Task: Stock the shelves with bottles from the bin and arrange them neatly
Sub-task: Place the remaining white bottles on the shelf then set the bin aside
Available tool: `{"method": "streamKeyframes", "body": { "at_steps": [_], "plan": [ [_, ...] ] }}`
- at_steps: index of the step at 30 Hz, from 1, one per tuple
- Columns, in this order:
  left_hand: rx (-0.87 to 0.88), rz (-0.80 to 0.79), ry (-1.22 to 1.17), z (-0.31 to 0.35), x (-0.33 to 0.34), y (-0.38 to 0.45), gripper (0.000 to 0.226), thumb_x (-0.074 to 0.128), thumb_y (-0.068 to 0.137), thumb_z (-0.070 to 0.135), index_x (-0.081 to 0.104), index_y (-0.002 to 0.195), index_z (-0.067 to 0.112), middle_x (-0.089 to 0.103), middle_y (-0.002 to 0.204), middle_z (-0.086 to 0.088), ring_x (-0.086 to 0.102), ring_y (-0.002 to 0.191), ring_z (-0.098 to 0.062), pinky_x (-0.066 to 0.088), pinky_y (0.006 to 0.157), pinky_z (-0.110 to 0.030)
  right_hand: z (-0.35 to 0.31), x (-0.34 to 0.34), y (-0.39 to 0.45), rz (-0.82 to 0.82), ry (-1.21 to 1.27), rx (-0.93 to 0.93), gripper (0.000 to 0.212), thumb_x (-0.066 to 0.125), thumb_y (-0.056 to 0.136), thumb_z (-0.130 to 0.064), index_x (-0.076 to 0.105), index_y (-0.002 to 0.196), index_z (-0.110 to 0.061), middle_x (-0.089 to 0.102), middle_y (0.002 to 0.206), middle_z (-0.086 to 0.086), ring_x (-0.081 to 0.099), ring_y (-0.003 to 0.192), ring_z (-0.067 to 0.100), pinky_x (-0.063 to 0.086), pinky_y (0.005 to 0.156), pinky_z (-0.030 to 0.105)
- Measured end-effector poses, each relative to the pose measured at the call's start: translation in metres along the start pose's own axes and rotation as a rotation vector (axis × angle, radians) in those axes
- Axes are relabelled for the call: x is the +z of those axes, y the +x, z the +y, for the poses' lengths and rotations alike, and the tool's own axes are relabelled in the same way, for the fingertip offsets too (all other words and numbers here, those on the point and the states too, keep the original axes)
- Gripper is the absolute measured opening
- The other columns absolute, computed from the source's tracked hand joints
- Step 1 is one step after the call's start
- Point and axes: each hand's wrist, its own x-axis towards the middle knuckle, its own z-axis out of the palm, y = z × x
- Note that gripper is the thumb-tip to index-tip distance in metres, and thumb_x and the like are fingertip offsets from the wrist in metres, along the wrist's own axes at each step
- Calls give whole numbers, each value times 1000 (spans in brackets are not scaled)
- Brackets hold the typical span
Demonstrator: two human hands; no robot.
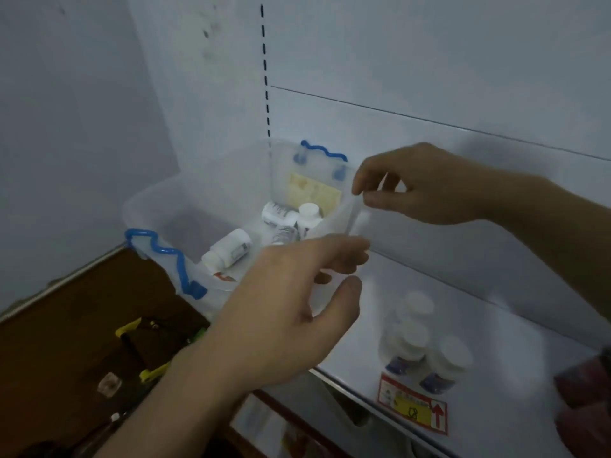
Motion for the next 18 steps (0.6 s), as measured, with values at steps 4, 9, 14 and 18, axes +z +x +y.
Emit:
{"method": "streamKeyframes", "body": {
  "at_steps": [4, 9, 14, 18],
  "plan": [
    [-37, 43, 319, -25, -69, 8, 42, 45, 94, 47, 61, 129, 30, 69, 109, 21, 65, 97, 2, 54, 81, -21, -30, -1, 65, -45, -17, -144, 14, 62, 95, -35, 66, 108, -32, 62, 94, -20, 57, 82, -7, 41, 74, 15],
    [-219, -84, 685, -82, -119, 23, 35, 54, 98, 35, 57, 132, 27, 67, 120, 12, 62, 106, -8, 54, 90, -31, -79, 29, 146, -322, -211, -272, 32, 62, 96, -43, 59, 126, -32, 65, 113, -10, 59, 92, 7, 48, 86, 29],
    [-301, -3, 456, -116, -126, 25, 15, 56, 93, 22, 68, 101, 28, 71, 97, 12, 65, 88, -4, 57, 82, -35, -120, 89, 195, -541, -428, -320, 54, 68, 92, -43, 52, 139, -23, 55, 137, -1, 56, 119, 23, 47, 101, 38],
    [-296, 87, 340, -127, -121, 20, 14, 59, 90, 13, 62, 96, 26, 65, 85, 9, 62, 75, -6, 55, 69, -28, -123, 130, 191, -641, -402, -373, 60, 70, 94, -33, 42, 146, -23, 50, 132, -1, 49, 118, 16, 41, 98, 33]
  ]
}}
